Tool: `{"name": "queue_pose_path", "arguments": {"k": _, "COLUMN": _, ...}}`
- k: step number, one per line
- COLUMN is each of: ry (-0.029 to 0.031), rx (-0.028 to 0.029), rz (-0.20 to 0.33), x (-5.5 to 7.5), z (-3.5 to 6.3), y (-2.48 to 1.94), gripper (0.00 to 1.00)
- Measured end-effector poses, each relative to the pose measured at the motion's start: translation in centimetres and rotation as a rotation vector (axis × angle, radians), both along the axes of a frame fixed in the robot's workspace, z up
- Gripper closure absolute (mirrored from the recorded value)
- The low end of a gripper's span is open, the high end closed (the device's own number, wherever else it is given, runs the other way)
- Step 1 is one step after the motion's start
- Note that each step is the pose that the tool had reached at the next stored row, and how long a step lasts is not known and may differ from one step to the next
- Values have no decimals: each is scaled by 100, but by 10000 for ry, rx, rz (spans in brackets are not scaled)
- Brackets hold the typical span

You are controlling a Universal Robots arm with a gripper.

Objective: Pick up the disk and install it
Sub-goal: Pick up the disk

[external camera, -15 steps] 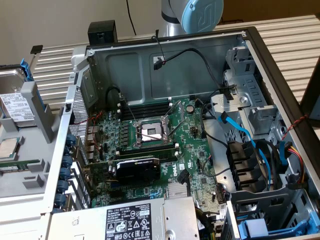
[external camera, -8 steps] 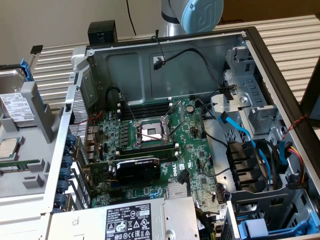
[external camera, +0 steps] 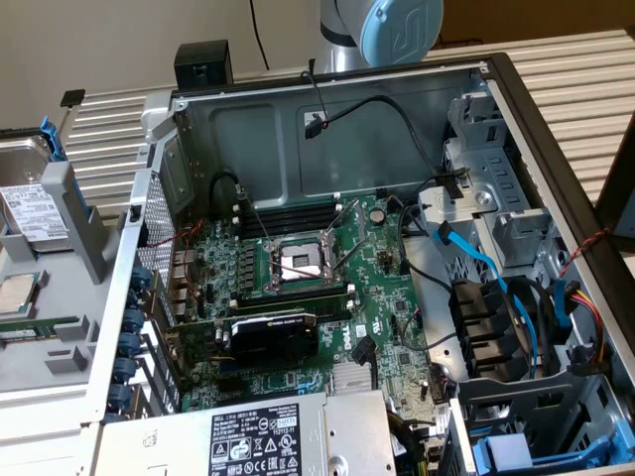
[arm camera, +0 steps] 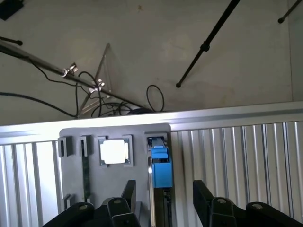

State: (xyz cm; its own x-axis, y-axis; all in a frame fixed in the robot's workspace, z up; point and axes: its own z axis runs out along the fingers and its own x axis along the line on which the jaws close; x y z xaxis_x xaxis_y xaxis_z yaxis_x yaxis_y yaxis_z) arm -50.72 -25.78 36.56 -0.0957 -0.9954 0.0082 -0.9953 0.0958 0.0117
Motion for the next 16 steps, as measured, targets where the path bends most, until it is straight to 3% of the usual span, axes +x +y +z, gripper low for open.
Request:
{"name": "queue_pose_path", "arguments": {"k": 4, "ry": 0, "rx": 0, "rz": 1, "x": -12, "z": -73, "y": 0, "gripper": 33}}
{"name": "queue_pose_path", "arguments": {"k": 5, "ry": -1, "rx": 0, "rz": 1, "x": -12, "z": -91, "y": 0, "gripper": 27}}
{"name": "queue_pose_path", "arguments": {"k": 12, "ry": 0, "rx": 0, "rz": 29, "x": -13, "z": -219, "y": -1, "gripper": 27}}
{"name": "queue_pose_path", "arguments": {"k": 16, "ry": 14, "rx": 0, "rz": 403, "x": -13, "z": -286, "y": -4, "gripper": 27}}
